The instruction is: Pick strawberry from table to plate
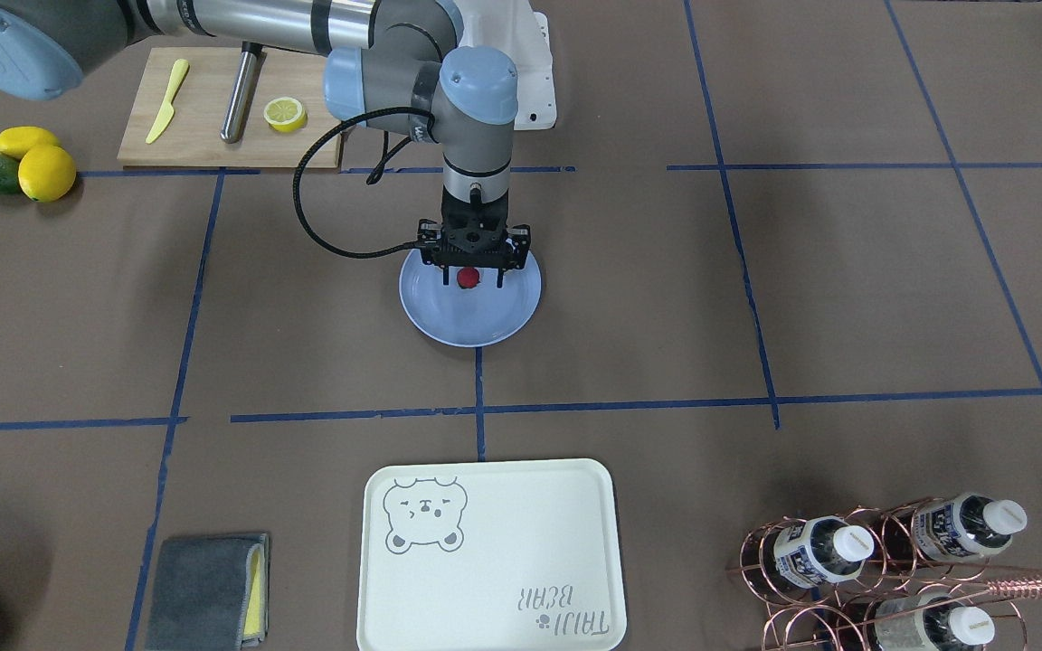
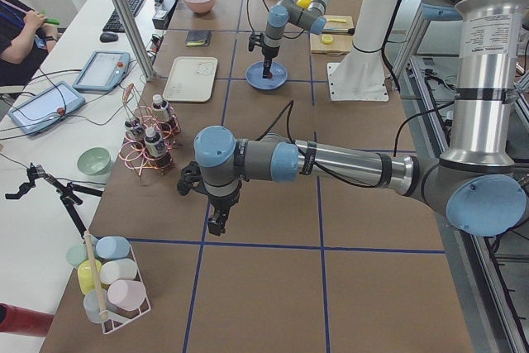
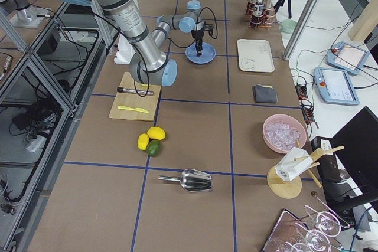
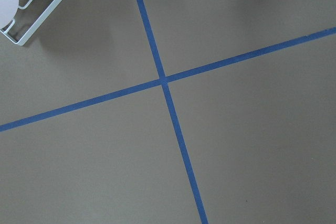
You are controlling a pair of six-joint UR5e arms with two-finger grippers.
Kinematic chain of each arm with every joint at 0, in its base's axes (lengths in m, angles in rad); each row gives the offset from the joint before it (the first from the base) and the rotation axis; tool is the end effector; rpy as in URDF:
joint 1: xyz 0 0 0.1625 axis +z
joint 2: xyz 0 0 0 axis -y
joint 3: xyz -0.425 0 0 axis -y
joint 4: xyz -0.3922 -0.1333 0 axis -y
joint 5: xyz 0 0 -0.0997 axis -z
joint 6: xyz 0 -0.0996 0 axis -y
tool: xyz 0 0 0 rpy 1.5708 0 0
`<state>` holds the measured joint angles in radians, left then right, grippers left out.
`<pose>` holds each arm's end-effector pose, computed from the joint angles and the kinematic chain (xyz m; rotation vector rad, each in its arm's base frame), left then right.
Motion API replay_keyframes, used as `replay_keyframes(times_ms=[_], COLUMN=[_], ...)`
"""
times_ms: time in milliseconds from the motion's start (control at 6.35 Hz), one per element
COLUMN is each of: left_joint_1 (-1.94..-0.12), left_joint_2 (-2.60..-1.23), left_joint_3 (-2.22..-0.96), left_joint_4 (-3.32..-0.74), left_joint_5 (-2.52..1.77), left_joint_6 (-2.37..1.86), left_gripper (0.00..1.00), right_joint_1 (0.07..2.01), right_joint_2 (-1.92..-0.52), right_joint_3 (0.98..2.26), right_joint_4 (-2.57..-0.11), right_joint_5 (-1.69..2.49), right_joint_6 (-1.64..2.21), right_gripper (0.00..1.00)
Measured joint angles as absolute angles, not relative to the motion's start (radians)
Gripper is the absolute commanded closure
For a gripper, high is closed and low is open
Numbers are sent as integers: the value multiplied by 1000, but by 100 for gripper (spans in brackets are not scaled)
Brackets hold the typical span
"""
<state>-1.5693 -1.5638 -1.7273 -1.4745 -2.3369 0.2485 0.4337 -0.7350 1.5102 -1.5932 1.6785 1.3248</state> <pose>-0.0635 -0.4883 0.5954 0.1450 0.7561 0.2579 -0.6162 -0.4205 0.1771 0.1541 -0.7438 0.1381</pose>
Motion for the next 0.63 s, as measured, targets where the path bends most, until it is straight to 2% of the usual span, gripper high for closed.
replay_keyframes(times_ms=[315,630], left_joint_1=[-1570,-1570], left_joint_2=[-1561,-1553], left_joint_3=[-1719,-1717], left_joint_4=[-1472,-1470], left_joint_5=[-2331,-2329], left_joint_6=[249,251], left_gripper=[0,0], right_joint_1=[618,873], right_joint_2=[-791,-939], right_joint_3=[1581,1634], right_joint_4=[-1594,-1594], right_joint_5=[1841,2026], right_joint_6=[1177,836], right_gripper=[0,0])
